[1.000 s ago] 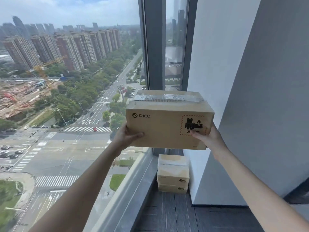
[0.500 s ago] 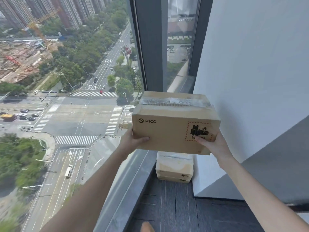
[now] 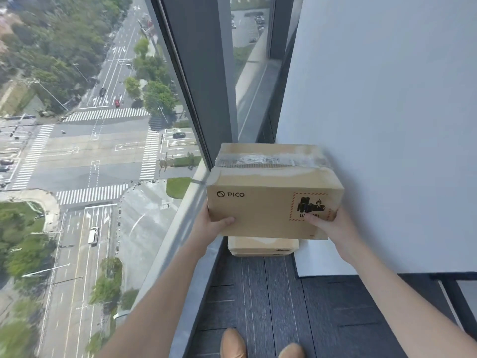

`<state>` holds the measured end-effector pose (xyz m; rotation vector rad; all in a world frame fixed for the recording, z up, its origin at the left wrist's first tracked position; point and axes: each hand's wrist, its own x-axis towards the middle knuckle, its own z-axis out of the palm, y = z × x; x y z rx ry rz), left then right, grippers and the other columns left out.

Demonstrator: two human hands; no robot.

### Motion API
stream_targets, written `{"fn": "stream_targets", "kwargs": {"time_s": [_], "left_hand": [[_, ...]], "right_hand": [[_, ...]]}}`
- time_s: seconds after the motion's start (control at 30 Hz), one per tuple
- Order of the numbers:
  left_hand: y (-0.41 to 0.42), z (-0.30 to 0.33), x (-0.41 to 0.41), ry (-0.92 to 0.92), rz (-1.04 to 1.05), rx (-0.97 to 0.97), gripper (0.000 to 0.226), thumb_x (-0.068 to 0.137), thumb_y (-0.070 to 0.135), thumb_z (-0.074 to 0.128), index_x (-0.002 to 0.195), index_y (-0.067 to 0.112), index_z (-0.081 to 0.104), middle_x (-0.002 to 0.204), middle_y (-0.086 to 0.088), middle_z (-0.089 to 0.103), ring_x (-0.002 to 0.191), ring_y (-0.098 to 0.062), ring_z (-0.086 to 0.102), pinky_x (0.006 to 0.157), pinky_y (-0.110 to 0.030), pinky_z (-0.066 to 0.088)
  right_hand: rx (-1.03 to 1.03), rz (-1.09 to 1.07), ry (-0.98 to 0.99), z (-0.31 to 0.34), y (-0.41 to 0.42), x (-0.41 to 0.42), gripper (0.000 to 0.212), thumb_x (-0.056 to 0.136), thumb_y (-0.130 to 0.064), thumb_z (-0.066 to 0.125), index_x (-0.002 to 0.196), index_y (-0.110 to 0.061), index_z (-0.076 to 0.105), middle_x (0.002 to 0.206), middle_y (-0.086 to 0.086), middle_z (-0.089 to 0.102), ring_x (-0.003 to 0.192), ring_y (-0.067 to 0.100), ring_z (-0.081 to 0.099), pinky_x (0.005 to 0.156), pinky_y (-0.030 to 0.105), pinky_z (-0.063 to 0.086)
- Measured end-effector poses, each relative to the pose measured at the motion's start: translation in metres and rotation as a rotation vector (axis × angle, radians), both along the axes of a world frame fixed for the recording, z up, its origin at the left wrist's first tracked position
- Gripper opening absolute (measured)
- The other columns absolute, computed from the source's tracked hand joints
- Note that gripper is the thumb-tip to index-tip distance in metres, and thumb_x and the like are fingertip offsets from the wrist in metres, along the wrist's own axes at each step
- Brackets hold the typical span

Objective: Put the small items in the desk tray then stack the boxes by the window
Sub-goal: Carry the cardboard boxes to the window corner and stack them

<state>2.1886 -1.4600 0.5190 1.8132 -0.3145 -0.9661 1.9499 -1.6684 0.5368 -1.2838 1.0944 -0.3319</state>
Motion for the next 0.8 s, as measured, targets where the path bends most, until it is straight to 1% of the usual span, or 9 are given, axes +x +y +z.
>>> {"fn": "stream_targets", "kwargs": {"time_s": [0.07, 0.2, 0.33, 0.4, 0.53, 0.63, 0.7, 0.77, 0.8], "left_hand": [[-0.004, -0.037, 0.002, 0.007, 0.007, 0.009, 0.065, 0.079, 0.001, 0.082, 0.135, 0.015, 0.053, 0.123, -0.004, 0.069, 0.115, -0.022, 0.064, 0.097, -0.039, 0.054], [-0.010, -0.104, 0.001, 0.003, 0.016, 0.008, 0.063, 0.080, 0.000, 0.081, 0.134, 0.017, 0.054, 0.122, -0.002, 0.069, 0.112, -0.017, 0.065, 0.092, -0.031, 0.054], [-0.006, -0.162, -0.001, -0.035, 0.038, 0.022, 0.052, 0.082, -0.001, 0.078, 0.124, 0.021, 0.057, 0.114, 0.004, 0.070, 0.096, 0.003, 0.066, 0.077, -0.014, 0.054], [-0.006, -0.187, -0.003, -0.057, 0.054, 0.025, 0.048, 0.082, -0.003, 0.077, 0.117, 0.023, 0.057, 0.107, 0.008, 0.070, 0.087, 0.010, 0.065, 0.073, -0.012, 0.052], [-0.006, -0.230, -0.007, -0.089, 0.076, 0.009, 0.046, 0.082, -0.008, 0.076, 0.112, 0.020, 0.057, 0.104, 0.009, 0.069, 0.086, 0.011, 0.066, 0.075, -0.011, 0.052], [-0.009, -0.254, -0.008, -0.095, 0.097, -0.006, 0.045, 0.082, -0.010, 0.074, 0.109, 0.021, 0.055, 0.104, 0.009, 0.067, 0.085, 0.013, 0.065, 0.076, -0.010, 0.053], [-0.010, -0.269, -0.008, -0.089, 0.108, -0.014, 0.045, 0.083, -0.009, 0.074, 0.115, 0.016, 0.053, 0.105, 0.008, 0.067, 0.085, 0.013, 0.065, 0.079, -0.012, 0.054], [-0.009, -0.284, -0.008, -0.080, 0.109, -0.011, 0.048, 0.083, -0.006, 0.075, 0.121, 0.012, 0.051, 0.106, 0.008, 0.067, 0.088, 0.010, 0.064, 0.084, -0.016, 0.055], [-0.008, -0.291, -0.008, -0.074, 0.106, -0.001, 0.049, 0.084, -0.004, 0.075, 0.123, 0.012, 0.050, 0.107, 0.008, 0.066, 0.091, 0.008, 0.064, 0.087, -0.019, 0.054]], "right_hand": [[0.017, -0.010, 0.009, -0.038, -0.005, 0.001, 0.055, 0.077, -0.003, 0.084, 0.123, -0.023, 0.061, 0.116, -0.005, 0.074, 0.107, 0.010, 0.069, 0.084, 0.027, 0.053], [0.045, -0.027, 0.008, -0.111, -0.009, -0.001, 0.057, 0.076, -0.005, 0.085, 0.124, -0.023, 0.060, 0.118, -0.005, 0.072, 0.108, 0.008, 0.067, 0.084, 0.027, 0.053], [0.009, -0.003, 0.053, -0.181, -0.012, 0.002, 0.059, 0.074, -0.009, 0.088, 0.122, -0.025, 0.059, 0.117, -0.007, 0.072, 0.106, 0.005, 0.068, 0.089, 0.030, 0.054], [-0.005, 0.004, 0.066, -0.209, -0.012, 0.002, 0.057, 0.073, -0.011, 0.089, 0.118, -0.029, 0.058, 0.116, -0.009, 0.071, 0.106, 0.004, 0.065, 0.090, 0.029, 0.051], [-0.041, -0.007, 0.086, -0.251, -0.012, 0.006, 0.051, 0.075, -0.010, 0.087, 0.107, -0.034, 0.055, 0.108, -0.013, 0.067, 0.097, -0.002, 0.061, 0.077, 0.019, 0.046], [-0.086, -0.026, 0.125, -0.278, -0.012, 0.004, 0.048, 0.074, -0.012, 0.088, 0.109, -0.025, 0.058, 0.106, -0.008, 0.068, 0.094, 0.004, 0.063, 0.072, 0.017, 0.045], [-0.115, -0.037, 0.142, -0.294, -0.014, 0.003, 0.048, 0.073, -0.014, 0.089, 0.112, -0.018, 0.060, 0.103, -0.008, 0.069, 0.092, -0.001, 0.064, 0.072, 0.013, 0.045], [-0.128, -0.020, 0.166, -0.308, -0.015, 0.003, 0.042, 0.074, -0.018, 0.089, 0.104, -0.016, 0.060, 0.097, -0.008, 0.066, 0.086, -0.003, 0.061, 0.067, 0.010, 0.043], [-0.121, -0.013, 0.177, -0.315, -0.014, 0.003, 0.042, 0.073, -0.024, 0.090, 0.098, -0.016, 0.058, 0.094, -0.006, 0.064, 0.085, 0.001, 0.061, 0.066, 0.011, 0.041]]}}
